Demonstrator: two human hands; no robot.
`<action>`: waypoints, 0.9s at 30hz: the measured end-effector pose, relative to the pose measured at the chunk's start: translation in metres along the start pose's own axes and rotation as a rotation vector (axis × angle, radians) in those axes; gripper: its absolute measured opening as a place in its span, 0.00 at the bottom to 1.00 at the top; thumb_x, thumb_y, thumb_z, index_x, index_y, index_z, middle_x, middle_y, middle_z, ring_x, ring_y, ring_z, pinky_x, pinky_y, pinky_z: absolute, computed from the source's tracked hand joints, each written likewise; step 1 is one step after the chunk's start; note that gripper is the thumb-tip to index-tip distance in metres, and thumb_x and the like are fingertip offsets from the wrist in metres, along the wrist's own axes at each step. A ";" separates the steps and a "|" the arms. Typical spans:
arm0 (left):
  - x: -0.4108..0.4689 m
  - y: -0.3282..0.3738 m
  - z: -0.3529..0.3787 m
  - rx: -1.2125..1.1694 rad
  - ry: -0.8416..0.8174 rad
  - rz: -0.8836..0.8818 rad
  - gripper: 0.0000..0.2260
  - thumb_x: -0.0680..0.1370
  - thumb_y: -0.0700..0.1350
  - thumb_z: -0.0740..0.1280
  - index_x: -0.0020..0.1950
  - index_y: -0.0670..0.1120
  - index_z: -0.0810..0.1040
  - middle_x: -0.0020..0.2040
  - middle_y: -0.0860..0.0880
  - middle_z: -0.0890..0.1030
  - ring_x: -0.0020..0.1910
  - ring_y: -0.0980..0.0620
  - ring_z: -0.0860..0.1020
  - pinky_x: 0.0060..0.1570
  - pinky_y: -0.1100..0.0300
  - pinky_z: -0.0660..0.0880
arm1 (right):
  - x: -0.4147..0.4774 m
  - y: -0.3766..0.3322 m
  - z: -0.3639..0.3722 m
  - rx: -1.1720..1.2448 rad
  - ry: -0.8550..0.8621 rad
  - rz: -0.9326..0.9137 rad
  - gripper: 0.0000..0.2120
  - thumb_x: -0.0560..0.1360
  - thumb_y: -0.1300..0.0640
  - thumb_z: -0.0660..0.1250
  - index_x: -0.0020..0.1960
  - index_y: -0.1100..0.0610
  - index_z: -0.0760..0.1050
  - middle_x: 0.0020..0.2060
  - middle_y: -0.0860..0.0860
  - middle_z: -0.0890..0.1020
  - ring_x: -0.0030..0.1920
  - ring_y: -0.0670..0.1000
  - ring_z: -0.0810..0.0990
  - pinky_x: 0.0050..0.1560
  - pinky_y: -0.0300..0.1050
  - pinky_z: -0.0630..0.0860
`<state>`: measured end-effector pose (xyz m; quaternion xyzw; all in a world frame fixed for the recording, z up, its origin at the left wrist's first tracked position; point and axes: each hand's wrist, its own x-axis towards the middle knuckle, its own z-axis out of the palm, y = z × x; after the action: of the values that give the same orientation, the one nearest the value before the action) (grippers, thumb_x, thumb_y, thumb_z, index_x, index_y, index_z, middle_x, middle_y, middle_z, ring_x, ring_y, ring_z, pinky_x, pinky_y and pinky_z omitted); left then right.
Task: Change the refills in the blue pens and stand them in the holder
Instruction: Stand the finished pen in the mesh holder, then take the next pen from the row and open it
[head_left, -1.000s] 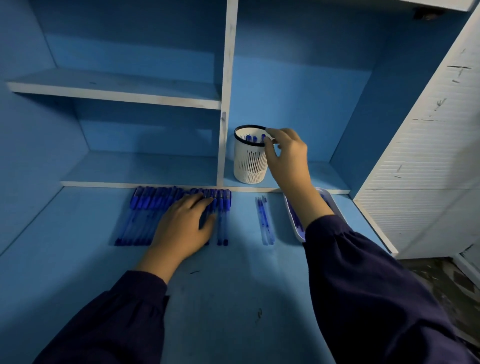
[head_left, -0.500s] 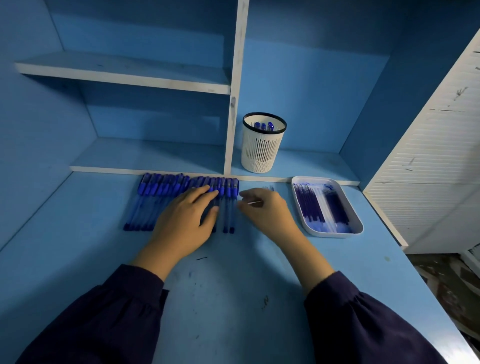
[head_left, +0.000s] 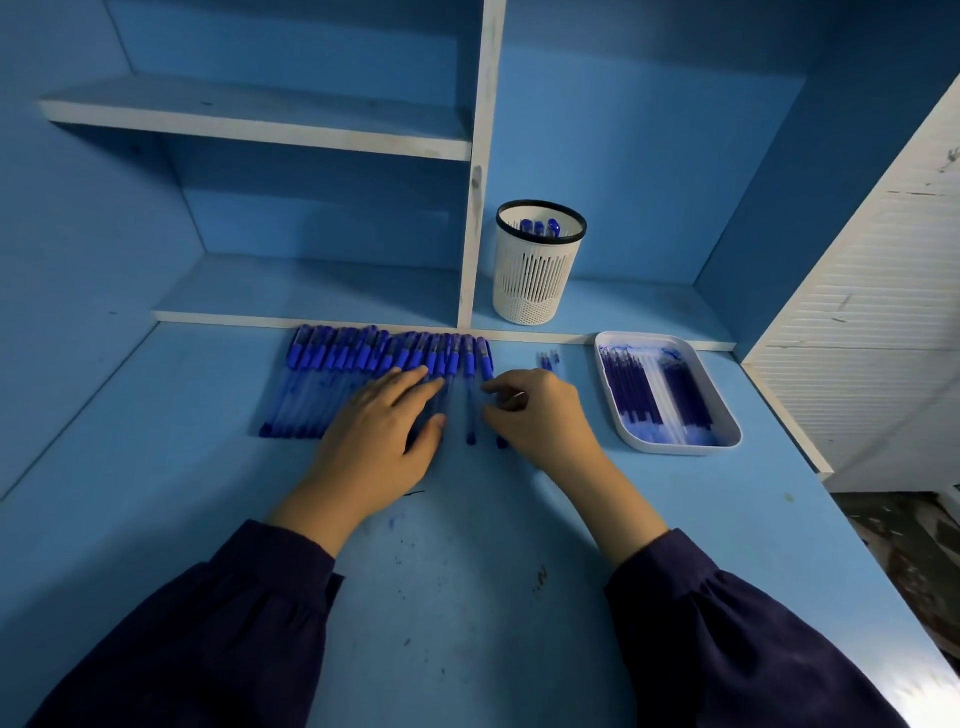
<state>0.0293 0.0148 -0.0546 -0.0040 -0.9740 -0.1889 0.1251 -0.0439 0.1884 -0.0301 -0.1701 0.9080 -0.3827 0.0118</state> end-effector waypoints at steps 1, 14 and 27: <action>0.000 0.000 0.000 -0.005 0.004 -0.002 0.24 0.82 0.55 0.55 0.76 0.49 0.68 0.77 0.50 0.66 0.77 0.49 0.61 0.74 0.54 0.56 | 0.000 0.000 0.001 -0.019 0.004 -0.003 0.14 0.72 0.62 0.70 0.57 0.58 0.81 0.47 0.55 0.82 0.48 0.51 0.80 0.45 0.32 0.71; 0.003 0.016 -0.004 -0.177 0.123 0.009 0.21 0.83 0.52 0.58 0.76 0.49 0.67 0.77 0.51 0.64 0.76 0.51 0.63 0.70 0.50 0.65 | -0.021 0.000 -0.015 0.671 0.144 0.179 0.09 0.74 0.66 0.68 0.53 0.58 0.81 0.32 0.53 0.80 0.32 0.48 0.77 0.41 0.41 0.75; 0.000 0.057 -0.010 -1.291 0.310 -0.281 0.16 0.80 0.41 0.67 0.65 0.54 0.73 0.44 0.56 0.86 0.48 0.57 0.84 0.48 0.64 0.79 | -0.069 -0.015 -0.005 0.820 0.033 -0.016 0.09 0.74 0.68 0.69 0.51 0.57 0.83 0.42 0.51 0.86 0.42 0.44 0.83 0.44 0.34 0.77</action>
<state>0.0344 0.0640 -0.0244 0.0761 -0.6281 -0.7454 0.2101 0.0246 0.2041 -0.0235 -0.1523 0.6789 -0.7157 0.0608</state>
